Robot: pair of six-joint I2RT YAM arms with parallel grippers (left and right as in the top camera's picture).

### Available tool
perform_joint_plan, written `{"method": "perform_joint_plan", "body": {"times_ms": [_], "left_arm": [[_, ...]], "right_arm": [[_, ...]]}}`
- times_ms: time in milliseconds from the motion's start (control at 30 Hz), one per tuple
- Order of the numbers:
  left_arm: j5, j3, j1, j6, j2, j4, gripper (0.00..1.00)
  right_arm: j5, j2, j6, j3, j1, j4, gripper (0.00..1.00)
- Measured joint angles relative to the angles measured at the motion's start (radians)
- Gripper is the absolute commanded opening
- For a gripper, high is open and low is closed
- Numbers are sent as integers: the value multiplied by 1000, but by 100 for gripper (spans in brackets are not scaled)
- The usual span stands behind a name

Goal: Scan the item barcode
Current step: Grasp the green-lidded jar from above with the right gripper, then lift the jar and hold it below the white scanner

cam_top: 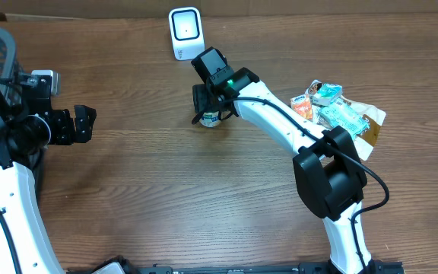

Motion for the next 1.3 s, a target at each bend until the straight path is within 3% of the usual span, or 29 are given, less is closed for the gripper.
{"method": "perform_joint_plan", "body": {"times_ms": [100,233,367,567,833,1300], "left_arm": [[0,0,0,0,0,0,99],[0,0,0,0,0,0,100],[0,0,0,0,0,0,100],[0,0,0,0,0,0,100],[0,0,0,0,0,0,100],[0,0,0,0,0,0,100]], "right_arm": [[-13,0,5,1,0,-51,85],[-49,0,-19,45,-2,-224,100],[-70,0,-93,220,-10,-427,100],[-76,-3,-209,476,-35,-578,100],[-75,-7,-272,567,-64,-577,99],[-76,72,-208,559,-67,-546,95]]}}
